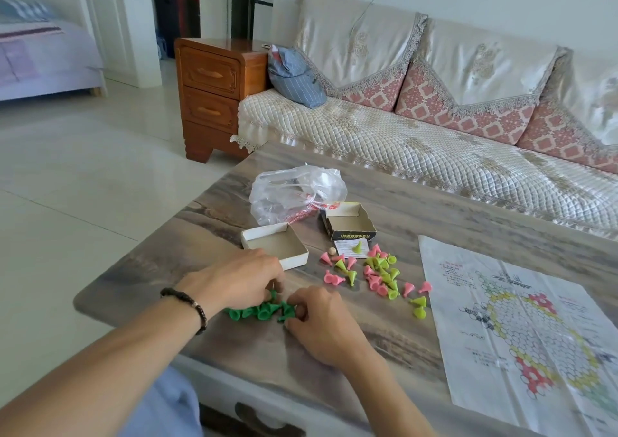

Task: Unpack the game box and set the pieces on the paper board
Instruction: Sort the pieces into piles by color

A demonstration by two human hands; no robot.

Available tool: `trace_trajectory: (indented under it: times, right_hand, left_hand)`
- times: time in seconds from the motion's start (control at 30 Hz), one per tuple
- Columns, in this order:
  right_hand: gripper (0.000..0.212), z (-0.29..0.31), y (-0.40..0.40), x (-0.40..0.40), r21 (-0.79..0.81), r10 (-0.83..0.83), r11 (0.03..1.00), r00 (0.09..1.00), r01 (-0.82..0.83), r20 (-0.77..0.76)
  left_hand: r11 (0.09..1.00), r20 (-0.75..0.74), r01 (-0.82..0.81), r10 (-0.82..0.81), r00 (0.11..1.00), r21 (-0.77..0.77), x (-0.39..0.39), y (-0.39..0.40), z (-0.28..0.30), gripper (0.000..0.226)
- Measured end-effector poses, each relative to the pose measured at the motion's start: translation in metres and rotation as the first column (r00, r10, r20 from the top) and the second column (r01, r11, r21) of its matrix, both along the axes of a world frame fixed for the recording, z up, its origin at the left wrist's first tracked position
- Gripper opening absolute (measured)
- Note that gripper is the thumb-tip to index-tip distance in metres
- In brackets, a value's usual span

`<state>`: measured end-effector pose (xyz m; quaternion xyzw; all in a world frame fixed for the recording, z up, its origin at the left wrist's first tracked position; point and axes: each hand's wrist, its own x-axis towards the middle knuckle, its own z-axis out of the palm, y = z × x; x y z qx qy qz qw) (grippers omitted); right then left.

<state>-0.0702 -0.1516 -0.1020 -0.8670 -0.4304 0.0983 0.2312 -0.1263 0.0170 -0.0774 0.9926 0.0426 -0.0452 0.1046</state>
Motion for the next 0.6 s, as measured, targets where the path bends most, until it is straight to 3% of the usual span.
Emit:
trace_trajectory:
  times: [0.3, 0.6]
  right_hand:
    - [0.033, -0.001, 0.005, -0.002, 0.065, -0.017, 0.998, 1.000, 0.017, -0.002]
    - [0.039, 0.001, -0.012, 0.005, 0.126, -0.048, 0.991, 0.999, 0.044, 0.027]
  left_hand:
    - [1.000, 0.007, 0.008, -0.008, 1.000, -0.004, -0.005, 0.005, -0.003, 0.045]
    - [0.998, 0.115, 0.008, -0.001, 0.993, -0.067, -0.002, -0.008, 0.010, 0.034]
